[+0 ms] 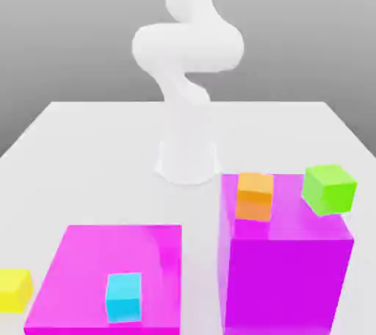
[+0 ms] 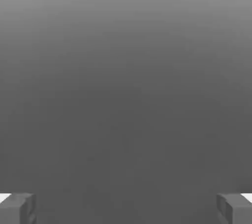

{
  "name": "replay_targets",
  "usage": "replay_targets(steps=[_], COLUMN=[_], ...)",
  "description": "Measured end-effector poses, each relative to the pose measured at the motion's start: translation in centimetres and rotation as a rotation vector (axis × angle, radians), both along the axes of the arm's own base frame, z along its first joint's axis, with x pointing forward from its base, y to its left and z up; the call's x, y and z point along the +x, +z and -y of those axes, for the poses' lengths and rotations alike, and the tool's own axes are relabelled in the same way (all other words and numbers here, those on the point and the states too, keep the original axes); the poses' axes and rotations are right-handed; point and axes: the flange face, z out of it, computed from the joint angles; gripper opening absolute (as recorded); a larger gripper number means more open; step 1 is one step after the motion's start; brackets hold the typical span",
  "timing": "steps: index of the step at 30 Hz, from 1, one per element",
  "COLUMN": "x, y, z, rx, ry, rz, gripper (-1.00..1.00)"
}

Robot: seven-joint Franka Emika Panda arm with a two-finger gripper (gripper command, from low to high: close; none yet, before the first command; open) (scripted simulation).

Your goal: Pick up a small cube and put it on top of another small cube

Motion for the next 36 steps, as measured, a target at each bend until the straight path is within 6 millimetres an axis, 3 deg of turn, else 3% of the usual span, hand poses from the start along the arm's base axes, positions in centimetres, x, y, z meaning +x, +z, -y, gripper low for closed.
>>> replay_targets(steps=[7, 14, 21, 28, 32, 33, 36], x=[7.3, 10.5, 9.2, 5.5, 4.9, 4.8, 4.8], y=[-10.2, -21.8, -34.3, -46.8, -52.8, -54.1, -54.1], z=[6.8, 14.8, 23.3, 27.9, 28.5, 28.4, 28.4], rx=[0.115, 0.244, 0.396, 0.560, 0.583, 0.583, 0.583], ry=[-0.341, -0.675, -1.028, -1.345, -1.390, -1.391, -1.391], rz=[-0.162, -0.300, -0.420, -0.536, -0.550, -0.550, -0.549], gripper=[0.00, 0.00, 0.00, 0.00, 0.00, -1.00, -1.00])
